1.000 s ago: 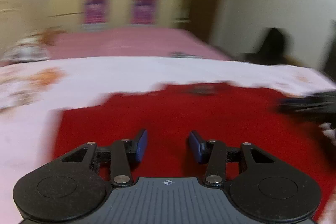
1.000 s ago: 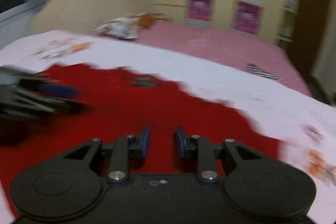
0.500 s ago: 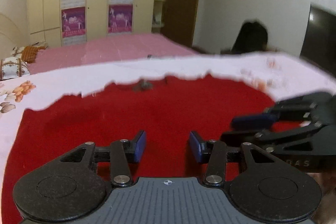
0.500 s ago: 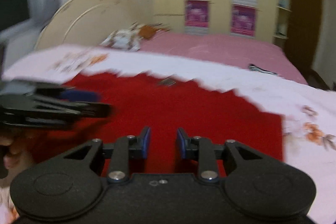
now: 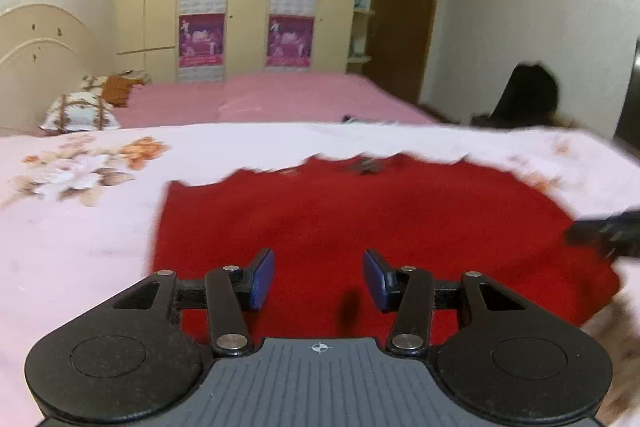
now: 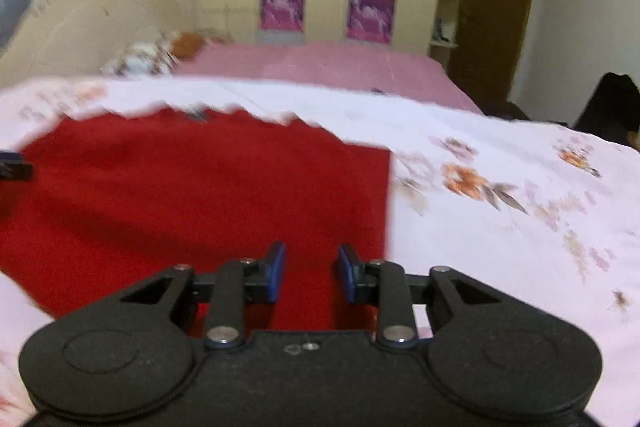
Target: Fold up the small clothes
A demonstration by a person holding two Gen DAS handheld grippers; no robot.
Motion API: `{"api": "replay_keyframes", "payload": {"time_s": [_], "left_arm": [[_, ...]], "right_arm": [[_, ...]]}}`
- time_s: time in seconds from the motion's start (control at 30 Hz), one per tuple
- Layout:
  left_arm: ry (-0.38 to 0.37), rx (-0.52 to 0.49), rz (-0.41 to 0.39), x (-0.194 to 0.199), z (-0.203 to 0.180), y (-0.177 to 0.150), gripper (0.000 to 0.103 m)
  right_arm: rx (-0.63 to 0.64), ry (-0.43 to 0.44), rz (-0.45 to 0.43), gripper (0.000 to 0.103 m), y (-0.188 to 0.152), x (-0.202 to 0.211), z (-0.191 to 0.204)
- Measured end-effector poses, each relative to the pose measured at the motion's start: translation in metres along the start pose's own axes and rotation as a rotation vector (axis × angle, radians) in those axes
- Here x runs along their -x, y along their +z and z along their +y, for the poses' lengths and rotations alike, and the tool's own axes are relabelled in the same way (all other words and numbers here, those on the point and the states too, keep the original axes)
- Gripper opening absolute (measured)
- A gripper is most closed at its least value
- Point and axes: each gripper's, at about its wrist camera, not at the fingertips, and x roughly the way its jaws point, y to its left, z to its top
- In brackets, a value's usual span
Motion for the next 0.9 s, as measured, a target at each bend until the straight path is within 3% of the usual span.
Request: {"api": "replay_keyframes", "payload": {"time_s": [0.17, 0.27, 0.33, 0.43, 0.57, 0.63, 0.73, 0.83, 0.9], "left_arm": [[-0.099, -0.039, 0.055, -0.002, -0.048, -0.024, 0.048], [-0.1, -0.038, 0.089, -0.005, -0.04, -0.043, 0.048], [-0.1, -0.024, 0.079, 0.005, -0.026, -0.05, 0.048], [-0.021, -0.059, 0.088, 0.019, -0.004, -0.052, 0.048], [-0.024, 0.013, 0.077, 0.03, 0.037, -0.061, 0.046], [-0.002, -0.026, 0.087, 0.03, 0.03, -0.058, 0.046], [0.035, -0.043, 0.041, 0.041, 0.021, -0.048, 0.046], [0.089, 0.003, 0.002, 0.05, 0.032, -0.045, 0.046], [0.121, 0.04, 0.021, 0.05, 0.048, -0.049, 0.046]], "right_arm": [[0.018, 0.174, 0.011, 0.028, -0.01, 0.017, 0.054], [0.07, 0.212, 0.066, 0.03, -0.022, 0.009, 0.086], [0.139, 0.189, 0.061, 0.03, -0.031, 0.007, 0.091], [0.145, 0.177, 0.053, 0.027, -0.037, 0.012, 0.072], [0.076, -0.025, 0.056, 0.027, -0.047, 0.021, 0.022], [-0.011, -0.01, 0.059, 0.027, -0.054, 0.026, -0.005], [-0.02, -0.015, 0.05, 0.032, -0.046, 0.031, -0.005], [-0.144, -0.011, -0.024, 0.045, -0.039, 0.044, -0.012], [-0.196, -0.016, -0.009, 0.044, -0.045, 0.044, -0.022]]}}
